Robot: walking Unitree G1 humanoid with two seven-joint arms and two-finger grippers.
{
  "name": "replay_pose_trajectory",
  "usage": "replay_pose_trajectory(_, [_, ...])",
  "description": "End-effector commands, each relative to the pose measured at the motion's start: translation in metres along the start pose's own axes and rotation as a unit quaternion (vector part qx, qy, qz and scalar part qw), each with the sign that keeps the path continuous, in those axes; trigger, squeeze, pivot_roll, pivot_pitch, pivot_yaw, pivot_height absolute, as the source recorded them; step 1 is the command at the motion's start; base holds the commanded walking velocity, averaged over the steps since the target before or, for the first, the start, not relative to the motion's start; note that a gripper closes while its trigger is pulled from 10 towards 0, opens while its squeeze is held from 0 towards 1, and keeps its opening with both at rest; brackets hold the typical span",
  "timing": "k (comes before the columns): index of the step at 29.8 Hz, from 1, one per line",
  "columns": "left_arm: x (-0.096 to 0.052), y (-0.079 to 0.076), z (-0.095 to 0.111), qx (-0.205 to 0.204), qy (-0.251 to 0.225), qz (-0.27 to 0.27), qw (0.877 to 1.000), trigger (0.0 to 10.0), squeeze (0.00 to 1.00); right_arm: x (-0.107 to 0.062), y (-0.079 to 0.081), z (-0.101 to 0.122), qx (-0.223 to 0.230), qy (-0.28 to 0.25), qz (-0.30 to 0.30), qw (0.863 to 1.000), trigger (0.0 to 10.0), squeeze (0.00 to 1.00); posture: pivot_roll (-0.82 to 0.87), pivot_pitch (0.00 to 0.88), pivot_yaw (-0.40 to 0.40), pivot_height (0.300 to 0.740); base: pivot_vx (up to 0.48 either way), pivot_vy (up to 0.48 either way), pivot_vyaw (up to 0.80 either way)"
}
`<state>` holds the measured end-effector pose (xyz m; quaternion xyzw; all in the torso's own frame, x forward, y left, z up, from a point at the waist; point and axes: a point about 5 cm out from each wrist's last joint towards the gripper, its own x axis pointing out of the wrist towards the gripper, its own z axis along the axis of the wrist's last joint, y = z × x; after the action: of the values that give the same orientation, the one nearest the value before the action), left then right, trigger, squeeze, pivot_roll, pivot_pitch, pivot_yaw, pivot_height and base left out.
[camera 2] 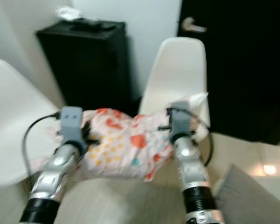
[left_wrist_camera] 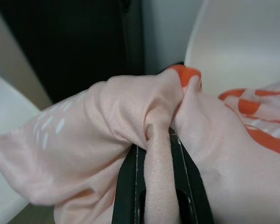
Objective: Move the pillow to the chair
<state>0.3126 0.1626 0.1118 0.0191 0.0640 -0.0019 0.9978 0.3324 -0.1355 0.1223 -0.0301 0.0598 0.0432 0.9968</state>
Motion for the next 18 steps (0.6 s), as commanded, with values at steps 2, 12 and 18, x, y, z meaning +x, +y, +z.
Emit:
replay_pose_trajectory(2, [0.0006,-0.005,0.0087,0.012,-0.016,-0.015,1.0,10.0,0.0,0.0015,0.0072,0.0102,0.011,-0.023,0.015,1.0,10.0,0.0,0.02,0.045,0.03,0.71,0.0,0.0,-0.8])
replay_pose_trajectory(12, [0.0033,-0.0076,0.0127,0.026,-0.016,-0.01,0.999,10.0,0.0,0.002,0.0085,0.0107,0.014,-0.026,0.015,0.999,10.0,0.0,0.03,0.037,0.037,0.71,0.0,0.0,-0.8])
replay_pose_trajectory(18, [0.0055,-0.007,0.0164,0.045,-0.023,-0.025,0.998,10.0,0.0,0.0028,0.0087,0.0122,0.018,-0.027,0.01,0.999,10.0,0.0,0.03,0.031,0.042,0.71,0.0,0.0,-0.71])
